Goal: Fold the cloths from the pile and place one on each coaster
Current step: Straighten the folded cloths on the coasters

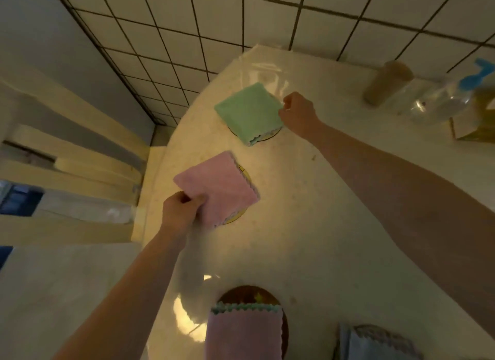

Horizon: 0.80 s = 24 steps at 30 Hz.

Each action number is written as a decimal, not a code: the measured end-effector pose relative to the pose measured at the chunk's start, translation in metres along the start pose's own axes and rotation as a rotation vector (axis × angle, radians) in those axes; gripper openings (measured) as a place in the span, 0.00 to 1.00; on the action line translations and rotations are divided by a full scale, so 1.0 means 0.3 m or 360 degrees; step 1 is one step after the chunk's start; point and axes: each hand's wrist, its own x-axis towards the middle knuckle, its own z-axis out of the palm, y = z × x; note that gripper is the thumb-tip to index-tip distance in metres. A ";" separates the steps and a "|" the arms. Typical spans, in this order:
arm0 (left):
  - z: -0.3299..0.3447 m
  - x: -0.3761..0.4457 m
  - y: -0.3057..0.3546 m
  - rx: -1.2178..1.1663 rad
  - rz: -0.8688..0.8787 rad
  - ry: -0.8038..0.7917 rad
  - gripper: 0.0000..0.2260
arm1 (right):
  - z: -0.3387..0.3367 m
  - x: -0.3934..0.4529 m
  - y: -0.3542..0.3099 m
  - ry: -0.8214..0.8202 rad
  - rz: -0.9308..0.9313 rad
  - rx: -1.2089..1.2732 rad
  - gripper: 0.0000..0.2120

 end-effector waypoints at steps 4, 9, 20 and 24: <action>-0.013 -0.007 0.022 -0.0129 0.0116 -0.0281 0.14 | 0.032 0.102 -0.043 -0.0150 0.0054 -0.0041 0.21; 0.003 -0.007 0.038 -0.0600 -0.0064 -0.0452 0.20 | 0.046 0.176 -0.064 -0.0237 0.0151 0.0046 0.13; -0.047 0.049 0.121 -0.0362 -0.0297 -0.1028 0.17 | 0.027 0.194 -0.101 -0.0823 0.0609 0.0803 0.22; -0.020 0.134 0.140 0.0021 -0.0162 -0.0910 0.16 | 0.039 0.169 -0.088 -0.0759 0.0474 0.1118 0.16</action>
